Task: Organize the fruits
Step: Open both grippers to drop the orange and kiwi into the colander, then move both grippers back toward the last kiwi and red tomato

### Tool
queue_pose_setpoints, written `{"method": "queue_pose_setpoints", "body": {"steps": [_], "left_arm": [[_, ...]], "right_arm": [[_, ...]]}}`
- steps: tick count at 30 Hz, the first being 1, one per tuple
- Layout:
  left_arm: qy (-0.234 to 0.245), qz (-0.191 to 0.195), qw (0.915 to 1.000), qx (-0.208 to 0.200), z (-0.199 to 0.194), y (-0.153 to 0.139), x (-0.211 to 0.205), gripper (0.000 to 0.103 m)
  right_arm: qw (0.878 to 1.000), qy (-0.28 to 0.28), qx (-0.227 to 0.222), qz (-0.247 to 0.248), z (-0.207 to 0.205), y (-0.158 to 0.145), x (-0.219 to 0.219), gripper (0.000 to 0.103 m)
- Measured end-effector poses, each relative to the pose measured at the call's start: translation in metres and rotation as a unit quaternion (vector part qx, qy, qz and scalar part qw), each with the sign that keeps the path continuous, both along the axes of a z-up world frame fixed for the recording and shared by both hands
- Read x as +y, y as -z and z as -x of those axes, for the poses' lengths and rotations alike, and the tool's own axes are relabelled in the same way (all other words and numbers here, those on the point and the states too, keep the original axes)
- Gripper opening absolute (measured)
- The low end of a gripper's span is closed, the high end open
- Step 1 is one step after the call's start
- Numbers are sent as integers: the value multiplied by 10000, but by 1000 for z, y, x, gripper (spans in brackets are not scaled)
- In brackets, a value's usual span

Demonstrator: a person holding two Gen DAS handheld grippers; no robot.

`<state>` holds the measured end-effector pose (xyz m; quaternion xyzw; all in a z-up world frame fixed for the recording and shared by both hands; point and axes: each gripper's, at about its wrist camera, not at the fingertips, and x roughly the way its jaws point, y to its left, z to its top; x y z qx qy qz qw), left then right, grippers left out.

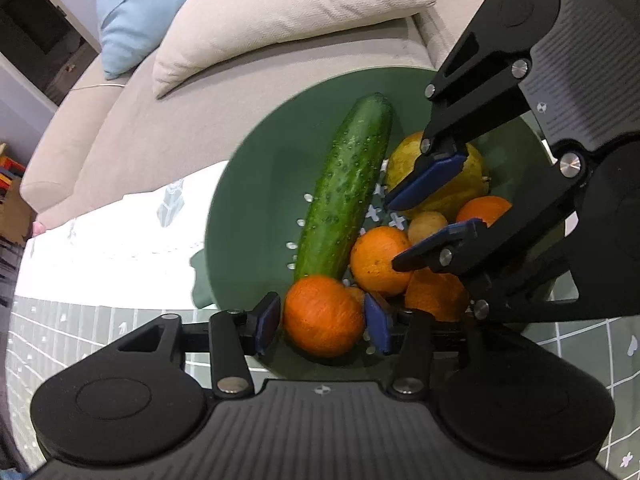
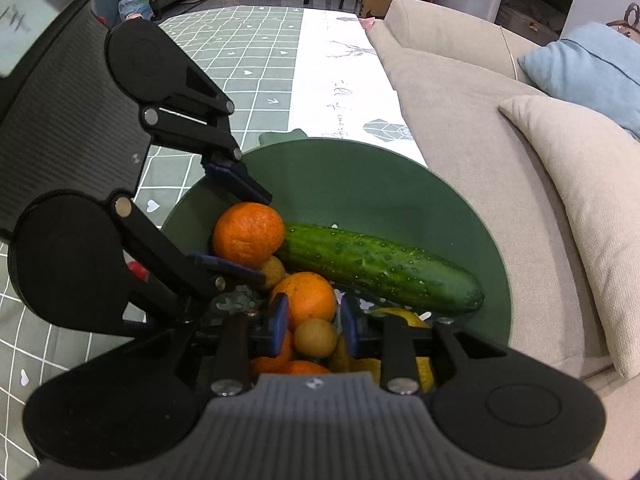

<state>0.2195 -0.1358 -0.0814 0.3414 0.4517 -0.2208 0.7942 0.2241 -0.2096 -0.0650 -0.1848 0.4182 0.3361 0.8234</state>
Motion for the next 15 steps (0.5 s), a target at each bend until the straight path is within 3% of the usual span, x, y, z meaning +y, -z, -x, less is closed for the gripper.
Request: {"method": "queue_pose_setpoints", "body": {"steps": [2, 4, 5, 15], "left_arm": [[17, -77, 9999, -84, 2, -5, 0, 65], [35, -87, 9999, -92, 5, -12, 1, 68], [58, -26, 9999, -90, 8, -17, 2, 75], [-139, 221, 9978, -609, 41, -83, 15, 78]], "right_arm": [[10000, 41, 2, 5, -1, -3, 1, 30], [9998, 93, -152, 54, 1, -9, 1, 45], [9997, 105, -205, 71, 2, -13, 1, 47], [9982, 222, -533, 157, 22, -64, -1, 49]]}}
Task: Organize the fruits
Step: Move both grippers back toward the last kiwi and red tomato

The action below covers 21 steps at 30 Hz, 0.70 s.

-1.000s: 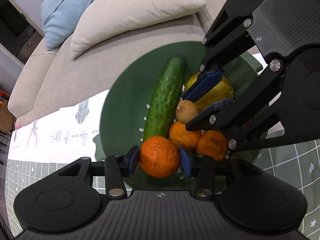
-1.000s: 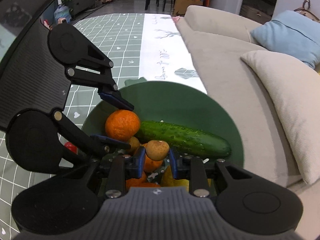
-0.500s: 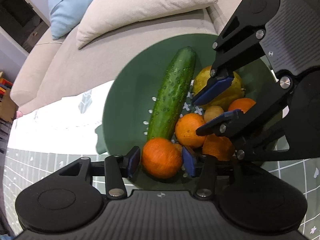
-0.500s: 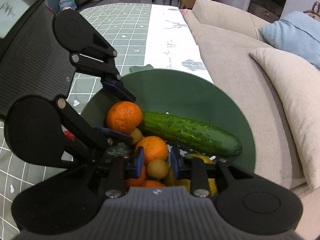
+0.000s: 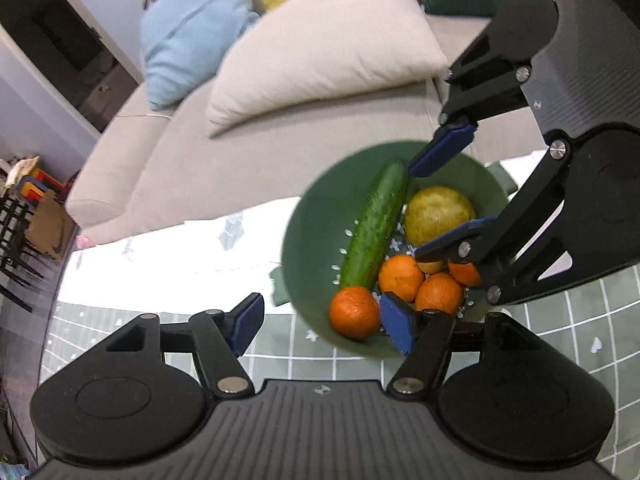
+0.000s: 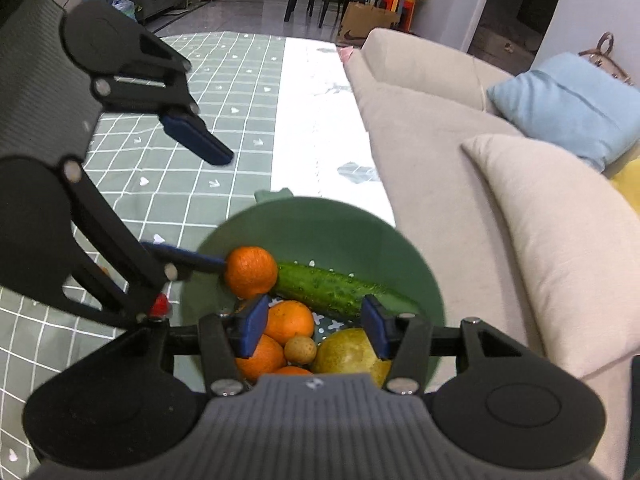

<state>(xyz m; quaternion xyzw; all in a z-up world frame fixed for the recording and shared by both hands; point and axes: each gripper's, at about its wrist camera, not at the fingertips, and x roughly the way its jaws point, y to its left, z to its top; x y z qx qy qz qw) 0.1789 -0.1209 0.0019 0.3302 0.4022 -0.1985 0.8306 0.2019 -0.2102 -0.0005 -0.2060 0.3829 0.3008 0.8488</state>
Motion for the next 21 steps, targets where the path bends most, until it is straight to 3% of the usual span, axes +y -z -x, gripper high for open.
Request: {"method": "queue_pose_setpoints", "body": {"steps": [10, 17, 21], "left_arm": [[-469, 622, 9959, -458, 54, -50, 42, 81], [-912, 1087, 9893, -329, 103, -33, 68, 82], [-1585, 1554, 9748, -209, 128, -14, 90, 82]], "right_arm": [[9993, 132, -307, -181, 53, -52, 1, 49], [9980, 328, 54, -544, 96, -39, 13, 49], [9967, 385, 222, -672, 121, -19, 27, 49]]}}
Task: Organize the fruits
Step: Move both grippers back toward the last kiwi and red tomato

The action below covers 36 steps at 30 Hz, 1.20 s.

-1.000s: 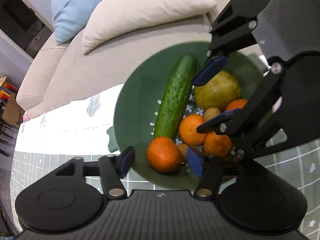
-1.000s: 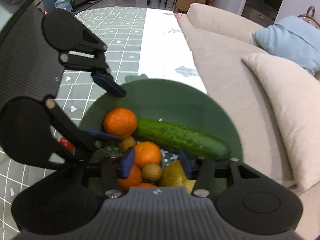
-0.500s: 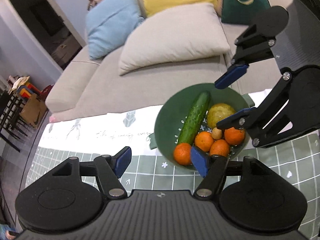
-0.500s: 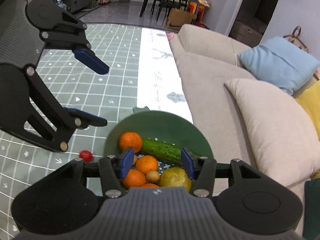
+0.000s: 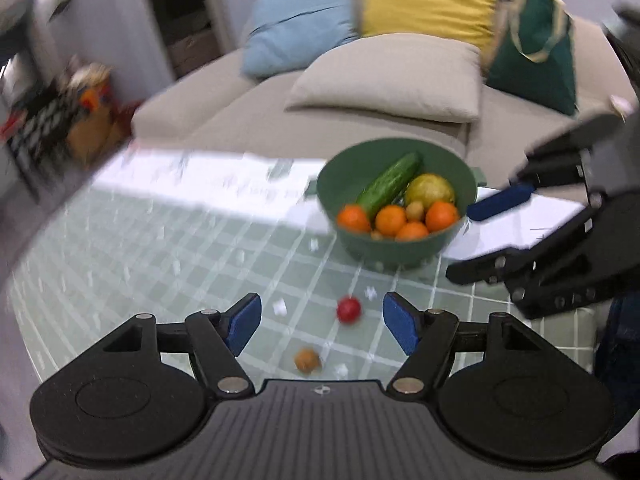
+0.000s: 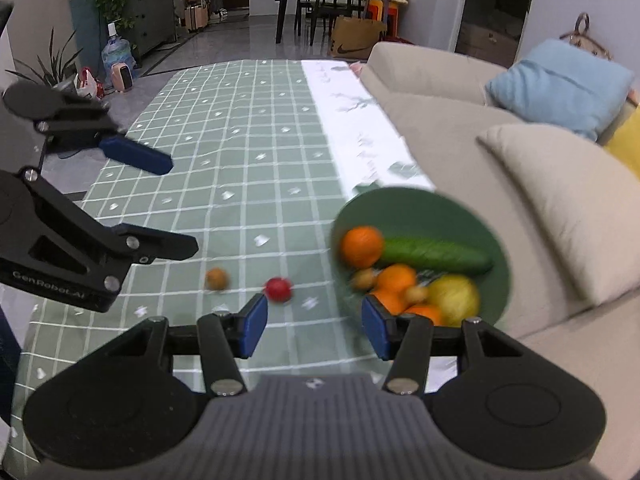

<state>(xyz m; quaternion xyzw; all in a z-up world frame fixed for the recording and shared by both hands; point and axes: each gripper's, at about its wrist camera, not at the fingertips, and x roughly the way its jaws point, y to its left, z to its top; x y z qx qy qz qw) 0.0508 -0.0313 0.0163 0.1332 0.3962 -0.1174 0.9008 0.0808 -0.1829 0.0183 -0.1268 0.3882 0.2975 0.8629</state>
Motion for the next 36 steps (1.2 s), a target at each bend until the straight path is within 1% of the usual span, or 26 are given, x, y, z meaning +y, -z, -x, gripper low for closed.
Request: {"method": "queue_pose_setpoints", "body": {"steps": [2, 6, 8, 11, 14, 21, 24, 28, 31, 36], "left_arm": [[-254, 324, 9991, 86, 13, 9, 10, 82], [-677, 764, 9946, 190, 28, 21, 24, 82], [-795, 946, 9920, 276, 31, 27, 30, 82], [-827, 873, 9921, 352, 30, 36, 32, 82], [-853, 927, 9910, 450, 30, 46, 34, 82], [-937, 951, 9892, 603, 26, 62, 43, 82], [-944, 951, 9888, 653, 22, 66, 45, 82], [-969, 1060, 9870, 724, 15, 72, 49, 82], [-980, 1029, 9869, 770, 10, 79, 51, 82], [-1114, 1151, 9833, 860, -7, 88, 58, 82]], "right_arm": [[9999, 34, 121, -71, 11, 12, 6, 49], [9993, 169, 301, -140, 28, 33, 15, 49], [9988, 234, 387, -203, 32, 41, 19, 49], [9979, 365, 467, -271, 34, 49, 25, 49], [9970, 451, 547, -320, 33, 56, 29, 49], [9964, 449, 658, -307, 26, 65, 34, 49], [9962, 453, 687, -280, 20, 70, 36, 49], [9956, 497, 754, -263, 11, 77, 38, 49], [9951, 551, 780, -262, 4, 82, 38, 49], [9939, 613, 877, -271, -7, 95, 41, 49]]}}
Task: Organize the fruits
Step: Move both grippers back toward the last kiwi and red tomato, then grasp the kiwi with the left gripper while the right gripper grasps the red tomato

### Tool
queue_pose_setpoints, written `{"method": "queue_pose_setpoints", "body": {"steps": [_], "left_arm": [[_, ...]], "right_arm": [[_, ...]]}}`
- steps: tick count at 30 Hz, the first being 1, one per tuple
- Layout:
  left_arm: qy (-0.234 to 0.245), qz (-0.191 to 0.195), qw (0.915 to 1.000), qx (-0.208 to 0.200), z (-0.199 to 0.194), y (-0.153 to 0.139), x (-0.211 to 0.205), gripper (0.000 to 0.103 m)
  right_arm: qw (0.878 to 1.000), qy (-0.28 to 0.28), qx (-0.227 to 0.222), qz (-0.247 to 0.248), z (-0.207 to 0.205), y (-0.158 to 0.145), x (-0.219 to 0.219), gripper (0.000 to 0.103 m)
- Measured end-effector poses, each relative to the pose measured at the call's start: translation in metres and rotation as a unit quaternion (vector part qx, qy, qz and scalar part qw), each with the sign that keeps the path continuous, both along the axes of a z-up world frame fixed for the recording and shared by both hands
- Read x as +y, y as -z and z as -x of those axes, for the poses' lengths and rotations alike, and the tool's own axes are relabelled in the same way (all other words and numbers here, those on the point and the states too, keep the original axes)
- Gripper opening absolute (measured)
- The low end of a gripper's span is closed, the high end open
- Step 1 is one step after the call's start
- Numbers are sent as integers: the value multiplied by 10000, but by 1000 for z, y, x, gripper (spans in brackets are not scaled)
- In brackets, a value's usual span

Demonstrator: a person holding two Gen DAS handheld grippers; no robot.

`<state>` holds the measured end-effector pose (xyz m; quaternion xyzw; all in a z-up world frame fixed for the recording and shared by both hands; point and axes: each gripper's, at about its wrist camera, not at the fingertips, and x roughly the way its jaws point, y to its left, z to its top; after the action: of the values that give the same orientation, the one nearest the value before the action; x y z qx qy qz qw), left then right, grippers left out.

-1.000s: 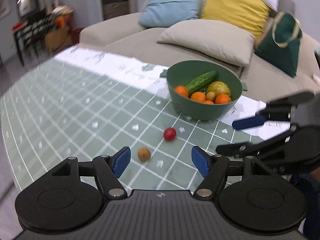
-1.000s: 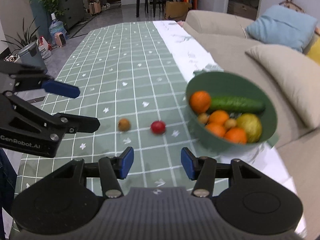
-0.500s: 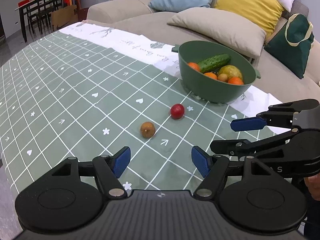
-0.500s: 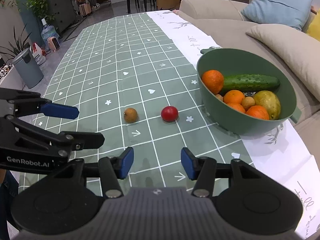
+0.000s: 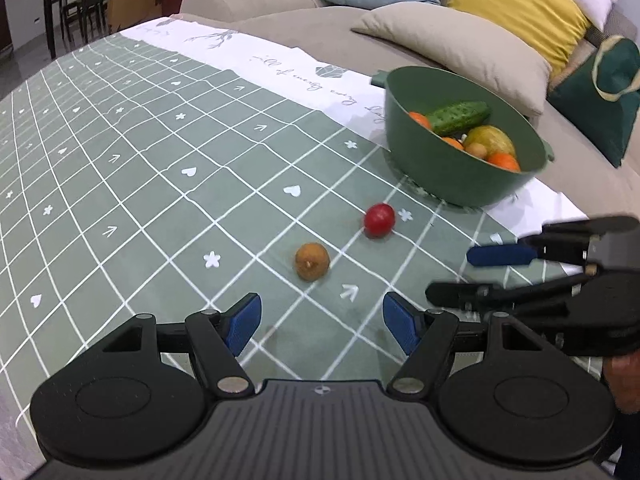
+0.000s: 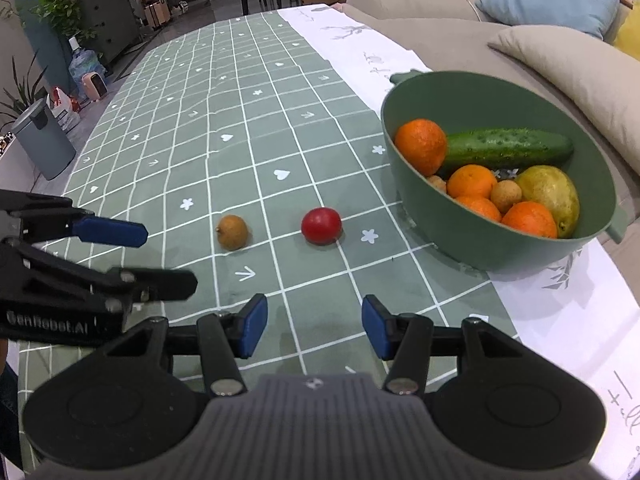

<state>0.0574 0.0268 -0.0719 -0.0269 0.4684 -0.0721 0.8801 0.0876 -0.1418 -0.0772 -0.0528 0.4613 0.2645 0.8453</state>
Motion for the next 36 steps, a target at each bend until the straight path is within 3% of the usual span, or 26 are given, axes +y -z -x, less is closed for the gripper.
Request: {"method": "queue_pose_setpoints", "body": {"steps": [4, 12, 18, 20, 36], "left_arm": [[165, 125, 9998, 19, -14, 7, 1, 71], [387, 16, 9992, 74, -35, 25, -1, 66], [387, -98, 9992, 17, -43, 35, -7, 41], [402, -165, 9990, -41, -43, 36, -8, 28], [65, -51, 9999, -67, -15, 26, 30, 28]], "right_arm": [[10000, 37, 80, -6, -7, 12, 2, 49], [9998, -53, 135, -163, -15, 27, 1, 49], [9995, -2, 111, -312, -21, 29, -3, 49], [9994, -9, 95, -333, -22, 29, -4, 49], [9991, 226, -258, -229, -44, 34, 19, 49]]}}
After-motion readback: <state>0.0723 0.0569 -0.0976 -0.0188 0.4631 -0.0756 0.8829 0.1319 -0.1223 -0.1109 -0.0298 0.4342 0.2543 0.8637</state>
